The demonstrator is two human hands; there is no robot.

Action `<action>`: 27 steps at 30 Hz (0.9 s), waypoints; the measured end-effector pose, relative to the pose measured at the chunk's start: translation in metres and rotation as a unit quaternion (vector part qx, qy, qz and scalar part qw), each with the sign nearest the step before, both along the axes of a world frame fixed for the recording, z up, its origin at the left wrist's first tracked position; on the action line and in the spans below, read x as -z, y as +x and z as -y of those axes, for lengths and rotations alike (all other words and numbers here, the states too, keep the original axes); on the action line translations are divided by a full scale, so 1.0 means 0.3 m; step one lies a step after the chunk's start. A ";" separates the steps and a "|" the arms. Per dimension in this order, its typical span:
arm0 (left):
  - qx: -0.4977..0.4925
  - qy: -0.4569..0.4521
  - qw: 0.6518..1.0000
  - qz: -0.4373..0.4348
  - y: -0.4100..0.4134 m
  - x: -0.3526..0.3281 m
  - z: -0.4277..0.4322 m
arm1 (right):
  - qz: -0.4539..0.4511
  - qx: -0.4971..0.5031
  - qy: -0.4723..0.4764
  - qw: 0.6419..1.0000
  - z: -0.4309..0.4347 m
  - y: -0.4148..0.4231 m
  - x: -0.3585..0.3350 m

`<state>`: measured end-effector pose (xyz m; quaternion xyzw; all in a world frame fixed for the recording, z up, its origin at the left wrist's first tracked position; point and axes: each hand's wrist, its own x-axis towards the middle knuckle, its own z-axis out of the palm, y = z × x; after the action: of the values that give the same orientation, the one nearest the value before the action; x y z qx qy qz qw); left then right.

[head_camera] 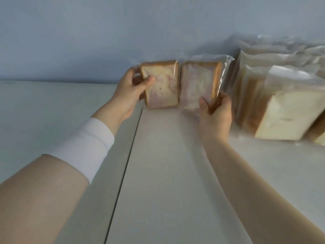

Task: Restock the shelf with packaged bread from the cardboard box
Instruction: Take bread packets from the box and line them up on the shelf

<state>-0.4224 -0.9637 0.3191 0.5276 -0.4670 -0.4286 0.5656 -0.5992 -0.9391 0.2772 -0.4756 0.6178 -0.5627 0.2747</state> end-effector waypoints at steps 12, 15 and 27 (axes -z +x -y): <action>-0.091 -0.060 0.994 0.006 -0.034 0.076 0.255 | -0.097 0.149 0.064 0.982 0.260 0.035 -0.002; -0.112 -0.072 0.990 0.049 -0.047 0.080 0.259 | -0.144 0.162 0.059 0.975 0.263 0.039 0.005; -0.047 -0.061 0.843 0.533 -0.055 0.026 -0.100 | -0.420 -0.036 0.045 0.906 -0.085 -0.003 -0.041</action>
<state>-0.4389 -0.9337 0.3112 0.6606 -0.6961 -0.0256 0.2800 -0.6000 -0.9135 0.2894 -0.6769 0.6830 -0.2727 0.0306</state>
